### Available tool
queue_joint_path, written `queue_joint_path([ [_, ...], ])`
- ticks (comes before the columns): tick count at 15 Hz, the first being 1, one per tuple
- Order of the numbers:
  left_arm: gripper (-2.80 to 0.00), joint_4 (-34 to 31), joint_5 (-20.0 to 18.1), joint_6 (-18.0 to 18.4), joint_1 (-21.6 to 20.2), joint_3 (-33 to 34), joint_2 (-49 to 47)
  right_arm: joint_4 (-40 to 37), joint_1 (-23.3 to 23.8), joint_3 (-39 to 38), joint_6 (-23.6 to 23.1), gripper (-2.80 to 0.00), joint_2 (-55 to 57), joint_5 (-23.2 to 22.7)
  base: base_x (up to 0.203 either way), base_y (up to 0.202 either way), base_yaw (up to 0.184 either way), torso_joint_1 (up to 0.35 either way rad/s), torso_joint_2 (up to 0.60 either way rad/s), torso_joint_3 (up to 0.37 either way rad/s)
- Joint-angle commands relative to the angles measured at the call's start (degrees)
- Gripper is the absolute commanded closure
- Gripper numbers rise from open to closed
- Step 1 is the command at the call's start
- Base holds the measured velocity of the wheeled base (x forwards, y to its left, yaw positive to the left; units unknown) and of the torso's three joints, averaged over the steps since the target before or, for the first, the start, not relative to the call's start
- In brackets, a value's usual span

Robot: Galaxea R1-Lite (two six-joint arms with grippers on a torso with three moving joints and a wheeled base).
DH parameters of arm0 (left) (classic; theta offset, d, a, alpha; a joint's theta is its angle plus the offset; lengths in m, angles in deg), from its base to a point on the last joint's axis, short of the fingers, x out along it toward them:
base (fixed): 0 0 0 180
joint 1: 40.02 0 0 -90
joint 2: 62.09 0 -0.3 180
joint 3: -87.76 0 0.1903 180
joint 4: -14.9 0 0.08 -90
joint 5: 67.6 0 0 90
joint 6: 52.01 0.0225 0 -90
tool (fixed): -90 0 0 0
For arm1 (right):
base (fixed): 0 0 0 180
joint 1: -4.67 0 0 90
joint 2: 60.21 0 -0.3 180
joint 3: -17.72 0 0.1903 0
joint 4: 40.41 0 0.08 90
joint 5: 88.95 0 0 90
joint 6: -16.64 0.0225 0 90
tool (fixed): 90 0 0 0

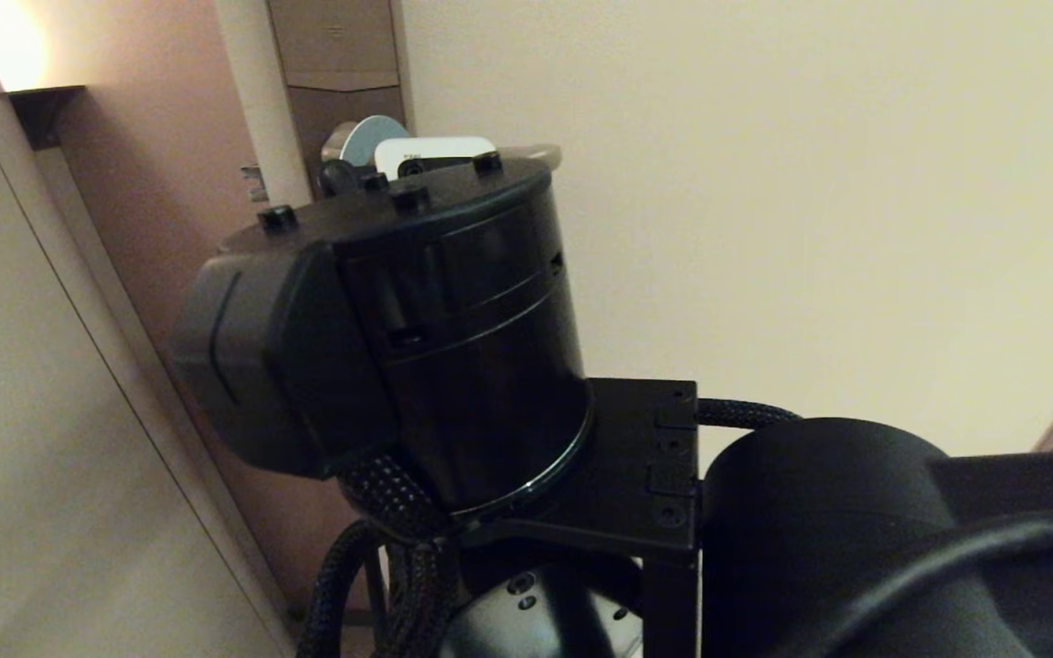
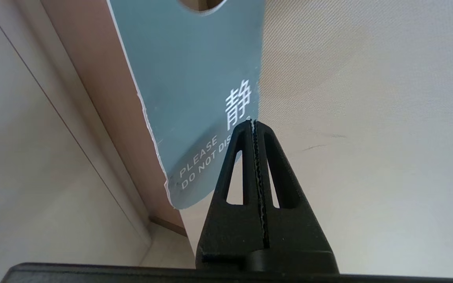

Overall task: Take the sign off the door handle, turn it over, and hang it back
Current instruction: Hang the sign back with the other side facing out

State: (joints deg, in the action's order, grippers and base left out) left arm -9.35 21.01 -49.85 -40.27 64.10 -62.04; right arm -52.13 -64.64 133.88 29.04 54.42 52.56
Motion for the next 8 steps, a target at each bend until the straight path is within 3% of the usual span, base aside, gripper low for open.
queue_joint_path([
  [1,0.00,0.00,-0.02,-0.01,-0.02,-0.04,-0.05,0.12,0.06,0.79,0.07,0.00,1.74,0.25,0.000,0.000,0.000,0.000,0.00,0.000],
  [8,0.00,0.00,-0.02,-0.05,-0.02,0.03,-0.05,0.21,0.06,9.92,-0.24,0.00,7.89,0.24,0.000,0.000,0.000,0.000,0.00,0.000],
])
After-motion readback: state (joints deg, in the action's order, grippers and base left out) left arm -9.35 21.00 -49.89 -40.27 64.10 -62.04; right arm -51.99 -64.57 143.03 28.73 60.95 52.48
